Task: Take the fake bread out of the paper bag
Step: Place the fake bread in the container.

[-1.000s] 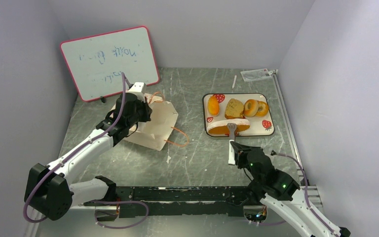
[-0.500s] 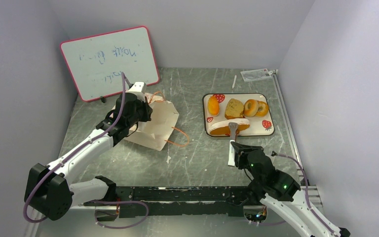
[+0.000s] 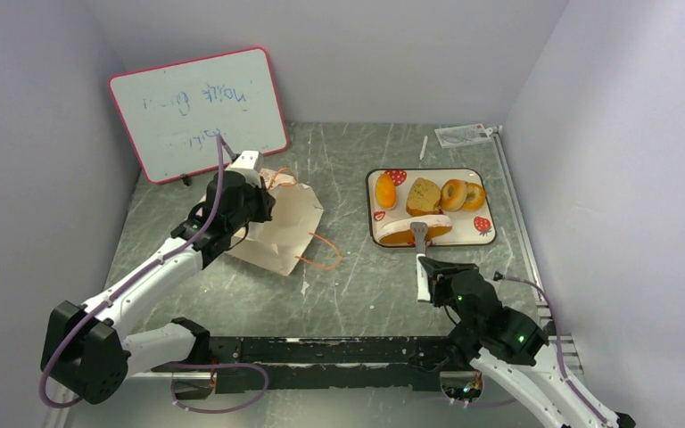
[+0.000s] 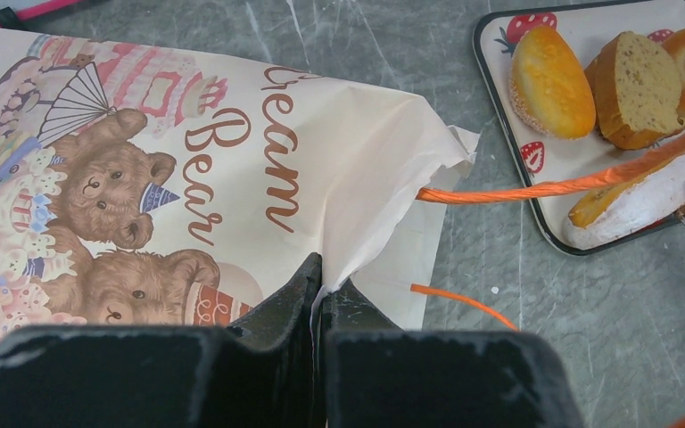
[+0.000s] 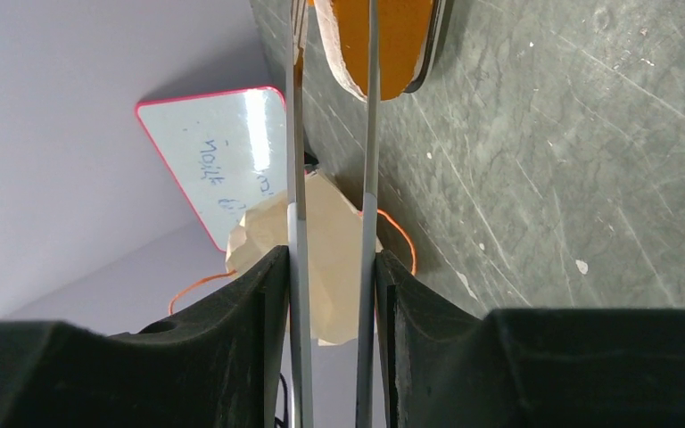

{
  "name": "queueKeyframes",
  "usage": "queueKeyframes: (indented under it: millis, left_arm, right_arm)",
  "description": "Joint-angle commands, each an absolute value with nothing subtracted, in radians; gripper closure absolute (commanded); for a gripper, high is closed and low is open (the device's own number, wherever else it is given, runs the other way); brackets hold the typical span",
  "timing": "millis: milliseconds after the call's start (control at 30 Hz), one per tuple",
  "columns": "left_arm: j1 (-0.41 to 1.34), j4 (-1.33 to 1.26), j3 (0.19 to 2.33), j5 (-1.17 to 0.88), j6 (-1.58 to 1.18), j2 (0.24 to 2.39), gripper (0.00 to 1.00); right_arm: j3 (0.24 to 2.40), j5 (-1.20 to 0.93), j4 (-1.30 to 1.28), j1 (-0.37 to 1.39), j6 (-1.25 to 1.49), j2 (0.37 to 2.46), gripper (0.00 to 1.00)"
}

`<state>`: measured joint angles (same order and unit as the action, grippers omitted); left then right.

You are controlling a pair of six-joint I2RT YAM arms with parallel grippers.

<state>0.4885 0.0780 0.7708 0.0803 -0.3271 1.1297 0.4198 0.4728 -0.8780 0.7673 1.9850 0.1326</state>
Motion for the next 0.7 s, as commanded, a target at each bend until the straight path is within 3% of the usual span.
queueKeyframes:
  millis: [0,667]
  left_arm:
    - [0.496,0.032,0.752,0.035,-0.314,1.103,0.93]
    - [0.508,0.028,0.725,0.021,-0.315,1.062,0.93]
  right_arm:
    - [0.460,0.480,-0.914,0.764,1.975,0.122,0.60]
    - [0.548,0.476,-0.973,0.764,1.896,0.116,0.60]
